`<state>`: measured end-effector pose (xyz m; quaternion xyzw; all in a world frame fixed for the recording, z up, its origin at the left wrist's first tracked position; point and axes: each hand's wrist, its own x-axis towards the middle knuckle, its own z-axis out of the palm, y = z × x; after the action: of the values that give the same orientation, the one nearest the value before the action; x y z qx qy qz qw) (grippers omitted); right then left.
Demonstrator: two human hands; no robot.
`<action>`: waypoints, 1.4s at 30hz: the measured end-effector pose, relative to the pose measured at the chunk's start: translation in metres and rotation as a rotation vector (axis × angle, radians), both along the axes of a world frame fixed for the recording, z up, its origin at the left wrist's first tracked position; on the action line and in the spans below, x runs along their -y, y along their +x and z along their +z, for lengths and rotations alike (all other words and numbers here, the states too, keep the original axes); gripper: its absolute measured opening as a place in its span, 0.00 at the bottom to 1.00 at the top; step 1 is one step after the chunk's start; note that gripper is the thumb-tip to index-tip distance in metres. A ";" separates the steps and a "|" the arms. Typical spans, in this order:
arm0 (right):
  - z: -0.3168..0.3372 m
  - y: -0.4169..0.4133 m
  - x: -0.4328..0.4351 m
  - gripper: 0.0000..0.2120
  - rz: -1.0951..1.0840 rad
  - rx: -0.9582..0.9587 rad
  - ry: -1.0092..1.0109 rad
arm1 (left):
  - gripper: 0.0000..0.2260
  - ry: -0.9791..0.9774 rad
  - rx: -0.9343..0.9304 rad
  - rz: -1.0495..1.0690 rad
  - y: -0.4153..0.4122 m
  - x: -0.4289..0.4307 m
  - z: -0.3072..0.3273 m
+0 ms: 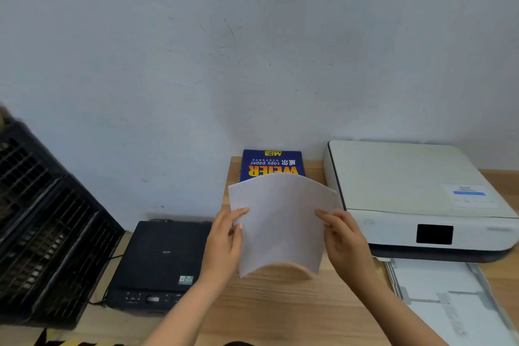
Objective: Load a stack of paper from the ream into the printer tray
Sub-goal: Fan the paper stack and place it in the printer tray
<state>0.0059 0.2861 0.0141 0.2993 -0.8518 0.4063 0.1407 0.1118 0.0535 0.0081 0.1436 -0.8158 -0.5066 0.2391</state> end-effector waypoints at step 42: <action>0.011 0.002 -0.004 0.11 -0.291 0.195 -0.135 | 0.21 -0.049 -0.010 -0.301 -0.059 0.016 0.019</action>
<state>0.0076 0.2904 0.0249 0.1222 -0.8663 0.4652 0.1346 0.0525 0.0371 0.0269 0.0110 -0.8389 -0.5176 0.1680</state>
